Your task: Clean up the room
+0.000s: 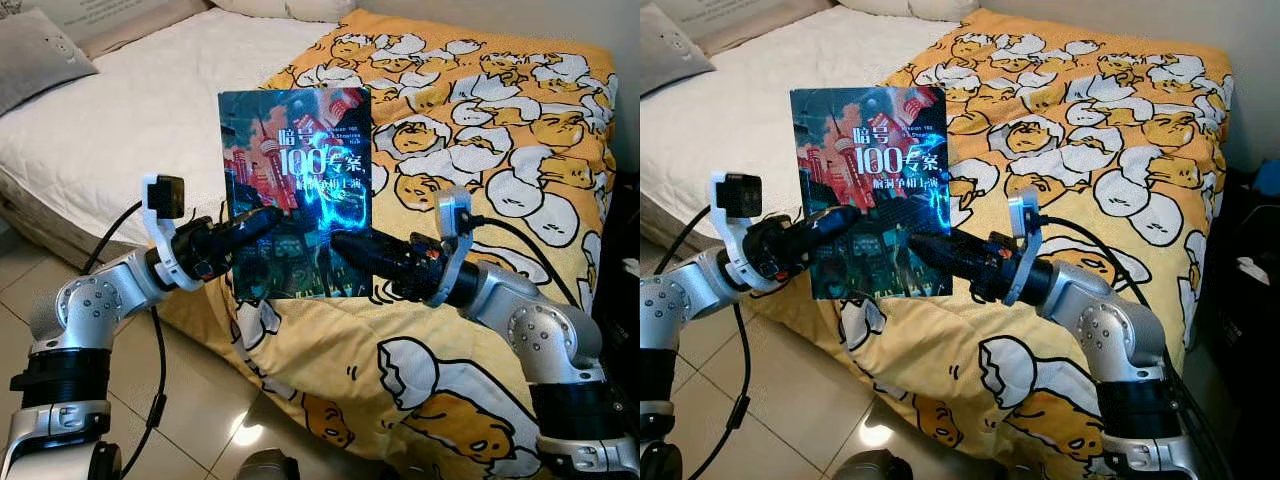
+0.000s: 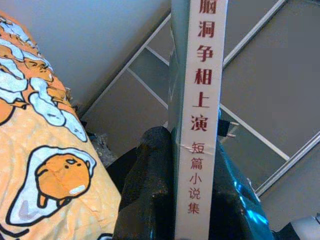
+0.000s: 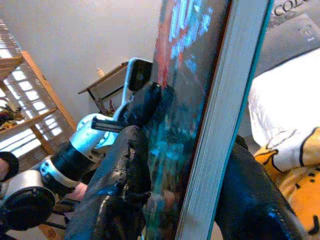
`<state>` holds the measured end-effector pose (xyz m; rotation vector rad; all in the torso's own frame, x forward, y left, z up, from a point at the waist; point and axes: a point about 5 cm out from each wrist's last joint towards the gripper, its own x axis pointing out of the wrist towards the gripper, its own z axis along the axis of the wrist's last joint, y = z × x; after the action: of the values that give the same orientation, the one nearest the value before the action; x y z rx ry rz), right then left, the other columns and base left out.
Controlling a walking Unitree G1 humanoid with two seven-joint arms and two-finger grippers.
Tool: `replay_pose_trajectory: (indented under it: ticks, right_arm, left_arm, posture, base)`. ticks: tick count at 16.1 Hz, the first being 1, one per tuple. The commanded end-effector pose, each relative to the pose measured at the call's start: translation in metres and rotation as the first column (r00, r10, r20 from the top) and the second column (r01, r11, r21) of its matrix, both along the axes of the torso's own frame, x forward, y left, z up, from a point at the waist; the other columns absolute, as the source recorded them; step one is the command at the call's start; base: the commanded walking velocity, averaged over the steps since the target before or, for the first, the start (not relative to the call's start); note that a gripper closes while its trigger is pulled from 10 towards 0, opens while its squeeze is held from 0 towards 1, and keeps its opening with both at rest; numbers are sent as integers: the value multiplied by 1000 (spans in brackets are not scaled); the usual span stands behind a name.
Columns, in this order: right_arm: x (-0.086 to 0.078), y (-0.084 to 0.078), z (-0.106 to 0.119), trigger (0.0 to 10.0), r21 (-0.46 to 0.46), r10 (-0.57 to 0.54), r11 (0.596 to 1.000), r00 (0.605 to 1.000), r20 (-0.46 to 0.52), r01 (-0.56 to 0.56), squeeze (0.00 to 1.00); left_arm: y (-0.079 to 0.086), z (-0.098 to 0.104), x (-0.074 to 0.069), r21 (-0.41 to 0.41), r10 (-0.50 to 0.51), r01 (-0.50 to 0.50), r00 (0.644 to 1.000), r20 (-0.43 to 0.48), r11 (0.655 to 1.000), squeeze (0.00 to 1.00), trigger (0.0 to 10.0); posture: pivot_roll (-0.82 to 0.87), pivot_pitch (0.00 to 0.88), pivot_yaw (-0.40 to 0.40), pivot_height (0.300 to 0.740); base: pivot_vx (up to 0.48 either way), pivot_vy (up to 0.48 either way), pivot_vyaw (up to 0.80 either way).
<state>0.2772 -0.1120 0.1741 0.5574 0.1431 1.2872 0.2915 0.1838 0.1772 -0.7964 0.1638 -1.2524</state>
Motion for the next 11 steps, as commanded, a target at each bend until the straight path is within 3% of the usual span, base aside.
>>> replay_pose_trajectory:
  ticks: [1, 2, 11]
  right_arm:
    - [-2, 7, 12, 3098, 19, 46, 999, 998, 42, -47, 0]
    - [-3, 6, 12, 0, 26, 55, 998, 998, 34, -56, 0]
    - [-3, 4, 1, 0, -32, 12, 999, 1000, -6, -12, 0]
  left_arm:
    - [1, 8, 0, -1, -9, 9, 999, 41, 1000, 0, 0]
    - [2, 8, 0, 0, -5, 5, 999, 40, 1000, 0, 0]
    - [0, 2, 6, 27, 50, -51, 998, 39, 998, 0, 0]
  posture:
    - [-59, 0, 50, 740]
    - [-59, 0, 49, 740]
    - [-77, 0, 59, 740]
  base:
    - [0, 0, 0]
    - [0, 0, 0]
    - [0, 0, 0]
